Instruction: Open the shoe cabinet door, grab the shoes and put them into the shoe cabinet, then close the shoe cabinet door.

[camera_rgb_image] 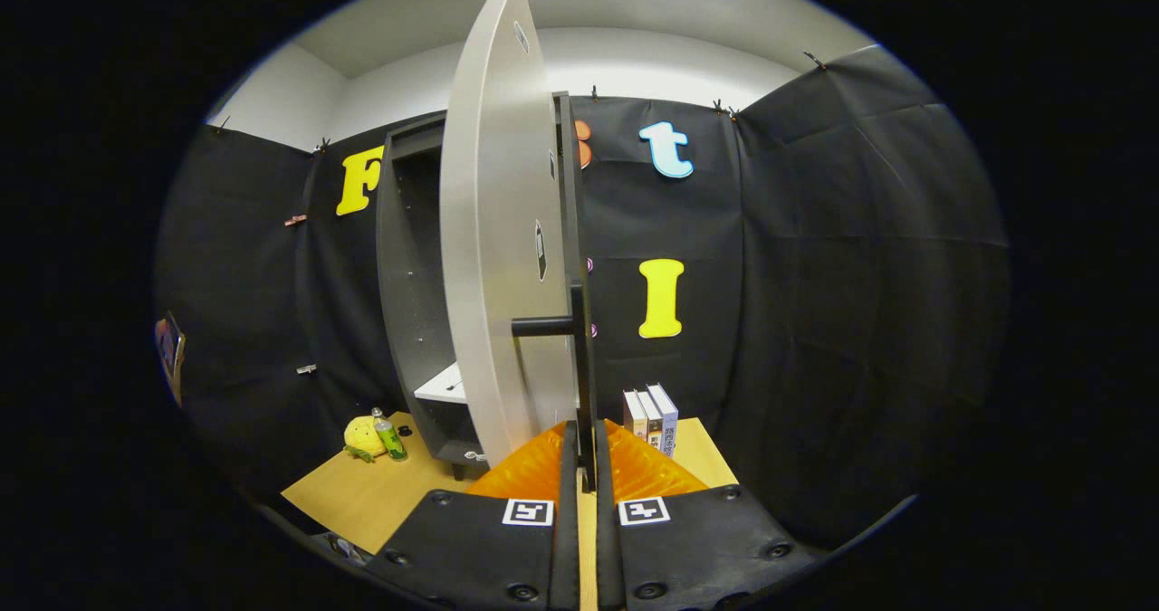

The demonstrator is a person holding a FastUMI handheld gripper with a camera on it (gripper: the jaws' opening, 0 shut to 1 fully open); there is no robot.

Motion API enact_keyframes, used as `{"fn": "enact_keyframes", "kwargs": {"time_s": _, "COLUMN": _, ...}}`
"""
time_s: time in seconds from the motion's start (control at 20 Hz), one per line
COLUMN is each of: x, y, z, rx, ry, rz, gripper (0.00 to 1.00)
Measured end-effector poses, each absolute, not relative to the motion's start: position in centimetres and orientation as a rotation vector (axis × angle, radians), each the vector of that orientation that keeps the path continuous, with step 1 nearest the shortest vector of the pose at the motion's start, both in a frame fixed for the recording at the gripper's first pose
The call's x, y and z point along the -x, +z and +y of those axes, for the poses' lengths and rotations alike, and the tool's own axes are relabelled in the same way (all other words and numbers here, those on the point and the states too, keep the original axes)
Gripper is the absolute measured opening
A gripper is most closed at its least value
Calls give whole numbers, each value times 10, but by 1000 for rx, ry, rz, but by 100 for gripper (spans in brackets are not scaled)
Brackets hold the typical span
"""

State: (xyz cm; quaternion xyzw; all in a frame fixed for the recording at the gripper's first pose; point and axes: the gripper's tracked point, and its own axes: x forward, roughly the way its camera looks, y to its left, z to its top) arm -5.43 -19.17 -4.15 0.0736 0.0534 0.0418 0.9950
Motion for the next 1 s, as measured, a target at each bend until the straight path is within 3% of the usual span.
{"fn": "enact_keyframes", "kwargs": {"time_s": 0.05, "x": 63, "y": -44, "z": -188, "rx": -146, "ry": 87, "rz": 122, "gripper": 12}}
{"fn": "enact_keyframes", "kwargs": {"time_s": 0.25, "x": 103, "y": -48, "z": -178, "rx": -136, "ry": 87, "rz": 165, "gripper": 41}}
{"fn": "enact_keyframes", "kwargs": {"time_s": 0.4, "x": 137, "y": -61, "z": -146, "rx": -122, "ry": 137, "rz": 235, "gripper": 95}}
{"fn": "enact_keyframes", "kwargs": {"time_s": 0.55, "x": 157, "y": -86, "z": -101, "rx": -73, "ry": 206, "rz": 336, "gripper": 91}}
{"fn": "enact_keyframes", "kwargs": {"time_s": 0.7, "x": 158, "y": -128, "z": -47, "rx": -115, "ry": 279, "rz": 450, "gripper": 97}}
{"fn": "enact_keyframes", "kwargs": {"time_s": 1.0, "x": 128, "y": -265, "z": 12, "rx": -115, "ry": 294, "rz": 702, "gripper": 99}}
